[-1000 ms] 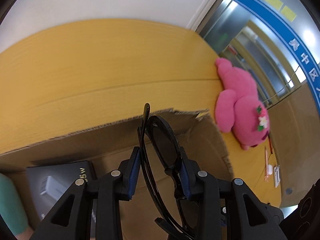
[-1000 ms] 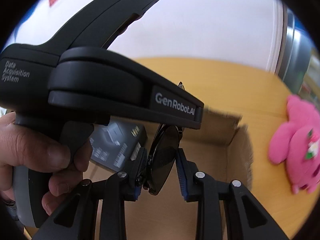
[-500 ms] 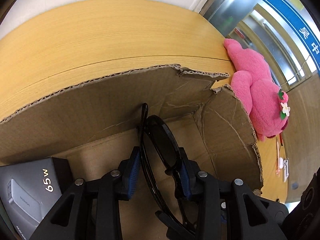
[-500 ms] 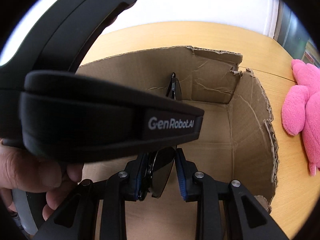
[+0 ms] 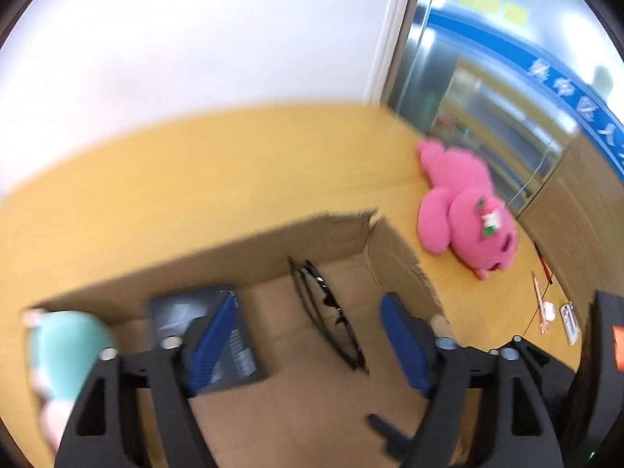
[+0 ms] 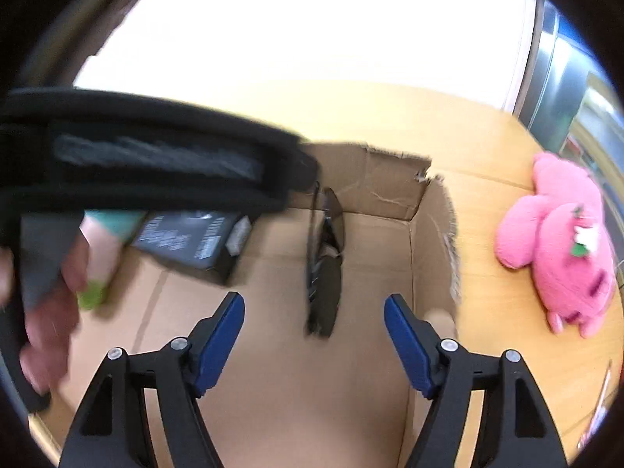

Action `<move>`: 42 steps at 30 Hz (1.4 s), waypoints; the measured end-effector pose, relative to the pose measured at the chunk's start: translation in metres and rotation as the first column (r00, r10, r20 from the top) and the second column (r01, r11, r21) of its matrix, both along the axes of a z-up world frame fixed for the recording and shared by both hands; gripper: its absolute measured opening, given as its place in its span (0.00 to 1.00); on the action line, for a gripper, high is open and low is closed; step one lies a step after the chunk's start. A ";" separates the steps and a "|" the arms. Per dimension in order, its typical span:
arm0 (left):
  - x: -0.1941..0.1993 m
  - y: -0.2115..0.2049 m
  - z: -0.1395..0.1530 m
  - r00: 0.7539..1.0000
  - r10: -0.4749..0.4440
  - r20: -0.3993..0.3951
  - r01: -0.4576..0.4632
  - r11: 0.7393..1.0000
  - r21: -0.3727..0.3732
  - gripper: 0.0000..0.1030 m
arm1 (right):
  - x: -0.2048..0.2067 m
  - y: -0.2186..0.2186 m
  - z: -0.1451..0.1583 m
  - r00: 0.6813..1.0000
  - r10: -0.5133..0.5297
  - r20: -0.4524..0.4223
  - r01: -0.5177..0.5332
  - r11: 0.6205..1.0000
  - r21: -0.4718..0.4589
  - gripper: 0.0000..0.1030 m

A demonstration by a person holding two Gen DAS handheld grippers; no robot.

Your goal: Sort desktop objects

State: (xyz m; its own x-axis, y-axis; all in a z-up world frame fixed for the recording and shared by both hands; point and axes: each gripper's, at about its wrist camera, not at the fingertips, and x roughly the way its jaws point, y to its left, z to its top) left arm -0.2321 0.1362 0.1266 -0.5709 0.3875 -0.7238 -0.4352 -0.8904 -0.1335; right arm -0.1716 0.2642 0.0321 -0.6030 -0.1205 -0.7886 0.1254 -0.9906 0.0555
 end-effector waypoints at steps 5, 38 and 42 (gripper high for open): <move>0.113 -0.067 0.039 0.960 0.078 -0.269 -0.079 0.997 0.004 1.00 | 0.087 0.007 0.024 0.992 0.008 -0.122 -0.015 0.998 -0.060 0.79; 0.239 -0.174 -0.118 0.835 0.376 -0.402 -0.402 0.915 0.019 1.00 | 0.172 -0.011 -0.028 0.910 -0.021 -0.414 0.011 1.000 -0.027 0.99; 0.239 -0.174 -0.118 0.832 0.381 -0.403 -0.408 0.913 0.021 1.00 | 0.170 -0.009 -0.028 0.910 -0.021 -0.415 0.011 1.000 -0.026 0.99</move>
State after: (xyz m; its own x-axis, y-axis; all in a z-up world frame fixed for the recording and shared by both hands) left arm 0.0071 -0.0373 0.0083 -0.9050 0.0302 -0.4243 -0.0494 -0.9982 0.0345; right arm -0.0012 0.2552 0.0042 -0.8773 -0.1229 -0.4640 0.1260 -0.9917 0.0244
